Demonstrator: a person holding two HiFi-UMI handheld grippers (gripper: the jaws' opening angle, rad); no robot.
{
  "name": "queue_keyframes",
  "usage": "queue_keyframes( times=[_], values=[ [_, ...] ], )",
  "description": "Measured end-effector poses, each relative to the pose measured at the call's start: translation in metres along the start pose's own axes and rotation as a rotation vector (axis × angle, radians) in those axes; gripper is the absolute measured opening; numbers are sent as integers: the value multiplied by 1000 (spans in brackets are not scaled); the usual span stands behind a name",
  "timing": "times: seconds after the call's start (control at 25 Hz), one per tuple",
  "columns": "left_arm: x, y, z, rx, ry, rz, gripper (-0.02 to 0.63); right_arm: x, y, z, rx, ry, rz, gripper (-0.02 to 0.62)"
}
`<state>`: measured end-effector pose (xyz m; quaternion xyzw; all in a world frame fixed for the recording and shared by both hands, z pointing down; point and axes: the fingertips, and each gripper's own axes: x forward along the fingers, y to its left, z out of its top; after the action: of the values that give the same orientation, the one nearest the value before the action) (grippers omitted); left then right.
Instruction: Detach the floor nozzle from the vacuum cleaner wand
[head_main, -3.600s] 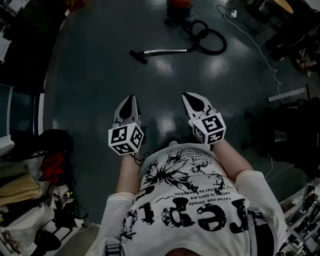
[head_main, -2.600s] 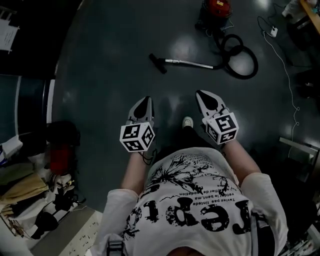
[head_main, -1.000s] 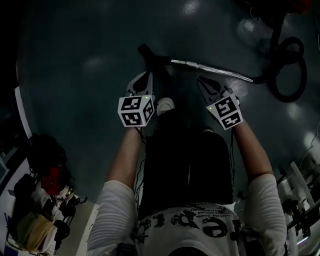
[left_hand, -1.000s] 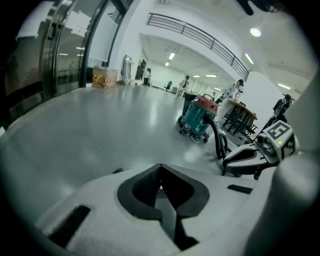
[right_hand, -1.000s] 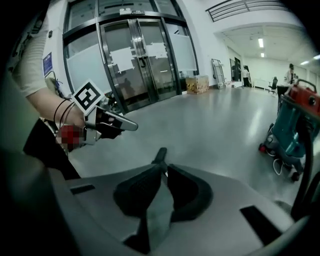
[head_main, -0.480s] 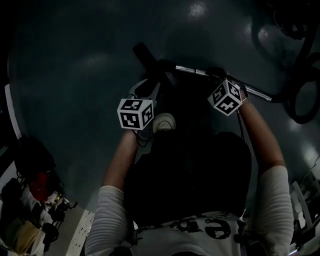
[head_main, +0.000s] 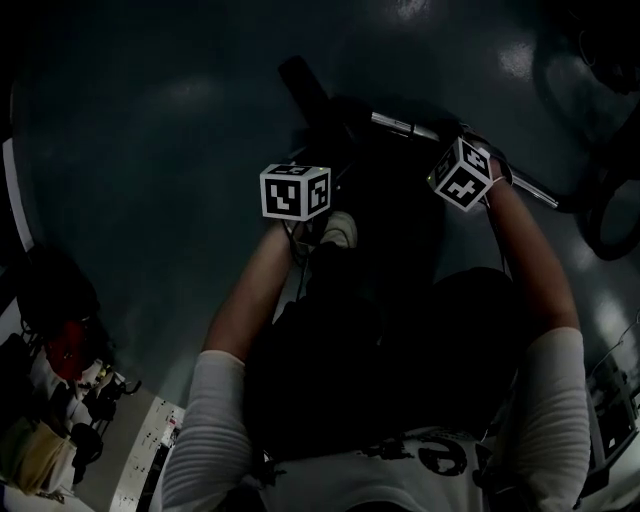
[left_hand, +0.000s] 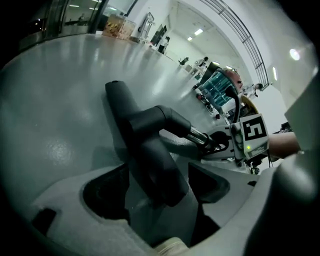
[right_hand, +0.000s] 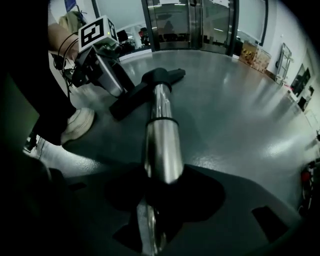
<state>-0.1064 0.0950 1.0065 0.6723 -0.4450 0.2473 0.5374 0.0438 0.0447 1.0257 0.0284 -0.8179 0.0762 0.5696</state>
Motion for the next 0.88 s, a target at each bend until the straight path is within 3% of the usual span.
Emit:
queue_keyframes(
  times=[0.08,0.24,0.48,0.72,0.88],
  values=[
    [10,-3,6,-3,13,0,357,0,-1,0,-7,-24,-3,173],
    [18,0,7,20,36,79,373,-4,1,4,-26,-59,-3,172],
    [27,-3,5,73,-3,130,373,-19,8,5,-35,-83,-8,172],
    [16,-25,23,19,-124,-1,370,-48,8,18,-41,-138,-36,172],
    [-22,-51,39,-86,-147,-99,291,-83,10,30,-35,-171,-51,172]
  ],
)
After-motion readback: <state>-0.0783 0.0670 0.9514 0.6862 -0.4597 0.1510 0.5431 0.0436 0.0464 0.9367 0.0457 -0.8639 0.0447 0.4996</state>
